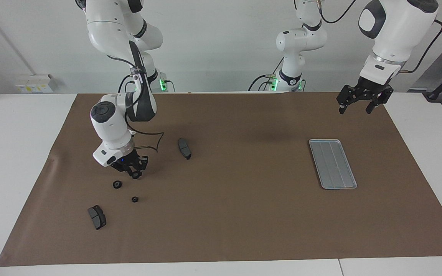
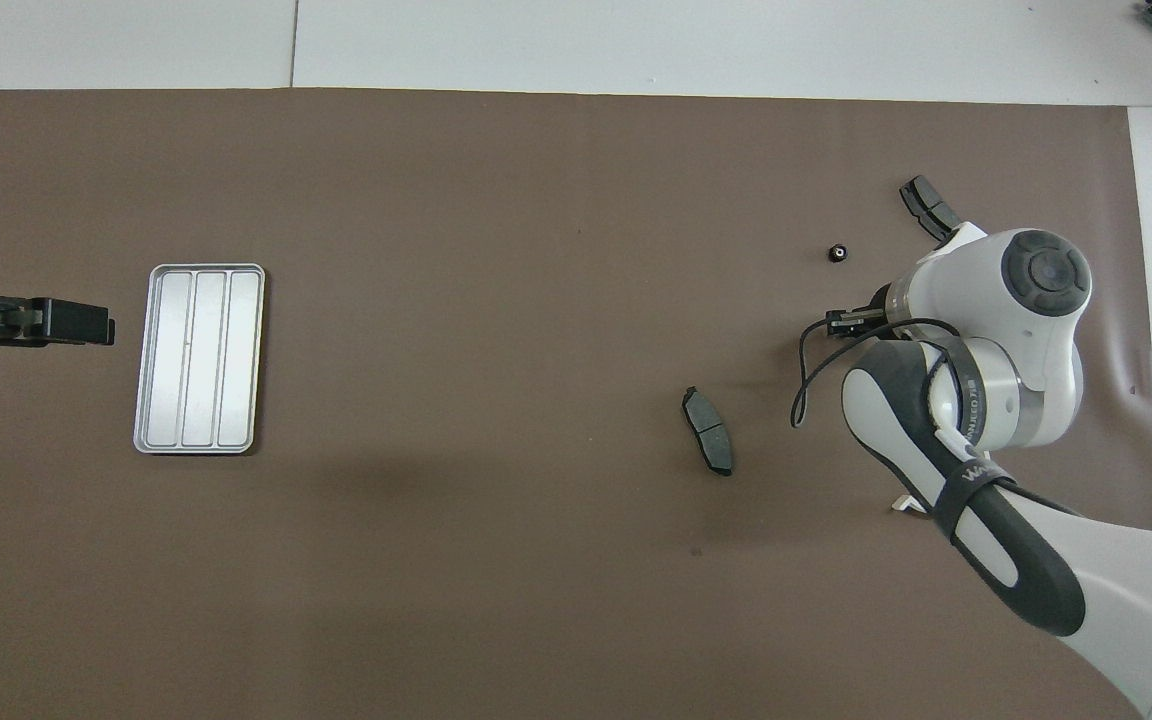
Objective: Place bearing gear from tray to pile
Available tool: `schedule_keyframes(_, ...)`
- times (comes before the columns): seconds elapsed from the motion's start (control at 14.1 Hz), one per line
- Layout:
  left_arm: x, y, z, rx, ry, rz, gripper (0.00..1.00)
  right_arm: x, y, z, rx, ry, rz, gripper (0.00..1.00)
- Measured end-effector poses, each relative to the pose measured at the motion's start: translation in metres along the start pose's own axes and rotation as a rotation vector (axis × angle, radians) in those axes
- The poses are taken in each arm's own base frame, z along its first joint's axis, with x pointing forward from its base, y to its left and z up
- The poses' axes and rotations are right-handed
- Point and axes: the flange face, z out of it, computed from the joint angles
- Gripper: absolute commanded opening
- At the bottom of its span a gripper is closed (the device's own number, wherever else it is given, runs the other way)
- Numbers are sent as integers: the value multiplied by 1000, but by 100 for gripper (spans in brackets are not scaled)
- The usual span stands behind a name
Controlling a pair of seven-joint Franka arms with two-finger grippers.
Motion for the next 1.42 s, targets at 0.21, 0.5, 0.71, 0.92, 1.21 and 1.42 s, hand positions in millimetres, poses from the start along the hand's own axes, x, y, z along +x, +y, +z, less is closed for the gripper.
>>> schedule_keyframes(0.21,0,0,0,0,0,0,100,1,0,-2,0,9,4,100)
schedule_keyframes(0.5,0,0,0,0,0,0,100,15,1,-40,6,84,85,100)
schedule_keyframes(0.71,0,0,0,0,0,0,100,20,10,-87,8,95,114,100)
schedule_keyframes(0.92,0,0,0,0,0,0,100,21,19,-148,8,54,127,100)
schedule_keyframes(1.21,0,0,1,0,-2,1,100,-1,36,-223,8,-1,151,100)
schedule_keyframes(1.42,-1,0,2,0,-9,2,100,-21,49,-259,9,-42,146,100)
